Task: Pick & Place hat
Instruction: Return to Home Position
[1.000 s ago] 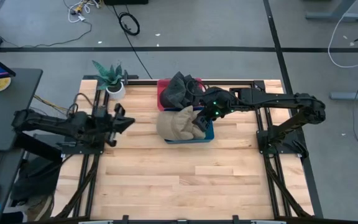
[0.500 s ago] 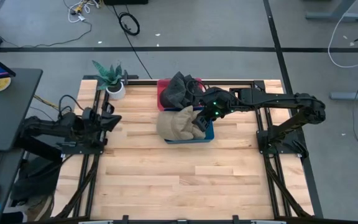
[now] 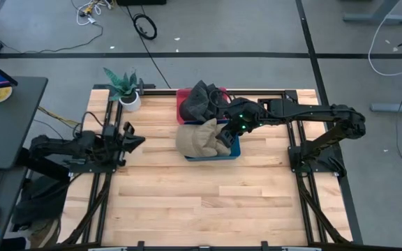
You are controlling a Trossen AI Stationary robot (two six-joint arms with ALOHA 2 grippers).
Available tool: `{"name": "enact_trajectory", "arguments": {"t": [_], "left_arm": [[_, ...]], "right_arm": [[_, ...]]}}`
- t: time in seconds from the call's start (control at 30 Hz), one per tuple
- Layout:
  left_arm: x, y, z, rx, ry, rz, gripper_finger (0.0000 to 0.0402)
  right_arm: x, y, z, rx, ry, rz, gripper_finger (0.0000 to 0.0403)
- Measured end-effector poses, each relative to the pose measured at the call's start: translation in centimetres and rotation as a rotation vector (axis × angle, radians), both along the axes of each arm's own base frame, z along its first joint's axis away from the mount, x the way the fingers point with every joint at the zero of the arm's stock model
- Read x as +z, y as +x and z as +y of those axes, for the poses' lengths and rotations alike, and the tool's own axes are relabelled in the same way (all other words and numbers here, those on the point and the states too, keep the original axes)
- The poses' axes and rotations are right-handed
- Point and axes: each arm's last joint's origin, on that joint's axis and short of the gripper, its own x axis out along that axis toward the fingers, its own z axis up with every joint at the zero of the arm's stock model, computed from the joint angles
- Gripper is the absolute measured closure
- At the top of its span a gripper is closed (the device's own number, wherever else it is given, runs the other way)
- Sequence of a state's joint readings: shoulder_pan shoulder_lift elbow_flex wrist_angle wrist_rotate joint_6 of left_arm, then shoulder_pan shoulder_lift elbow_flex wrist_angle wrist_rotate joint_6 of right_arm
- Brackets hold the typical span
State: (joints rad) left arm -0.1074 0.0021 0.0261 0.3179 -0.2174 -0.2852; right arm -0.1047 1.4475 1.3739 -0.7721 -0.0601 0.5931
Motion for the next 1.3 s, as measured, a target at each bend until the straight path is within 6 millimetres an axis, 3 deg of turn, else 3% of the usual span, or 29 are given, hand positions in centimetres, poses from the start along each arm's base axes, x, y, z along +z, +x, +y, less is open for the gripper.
{"name": "enact_trajectory", "arguments": {"t": [0.4,0.57,0.7,0.87,1.1,1.3], "left_arm": [[-0.4,0.1,-0.1,-0.004,0.097,0.009,0.0400],[-0.4,0.1,-0.1,-0.004,0.095,0.009,0.0399],[-0.6,0.2,0.0,0.051,0.081,0.031,0.0399],[-0.6,0.2,0.2,0.098,0.054,0.032,0.0399],[-0.6,0.2,0.2,0.097,0.053,0.032,0.0399],[-0.6,0.2,0.2,0.097,0.051,0.031,0.0399]], "right_arm": [[-0.1,0.0,0.0,0.028,-0.042,0.008,0.0148],[-1.8,0.1,0.0,0.003,-0.009,0.020,0.0154],[-3.8,0.2,0.4,-0.001,0.145,0.018,0.0218],[-5.7,0.0,0.9,0.046,0.176,0.055,0.0376],[-6.4,-0.9,2.0,0.174,0.068,0.134,0.0398],[-5.7,-1.6,2.5,0.340,-0.067,0.122,0.0400]]}}
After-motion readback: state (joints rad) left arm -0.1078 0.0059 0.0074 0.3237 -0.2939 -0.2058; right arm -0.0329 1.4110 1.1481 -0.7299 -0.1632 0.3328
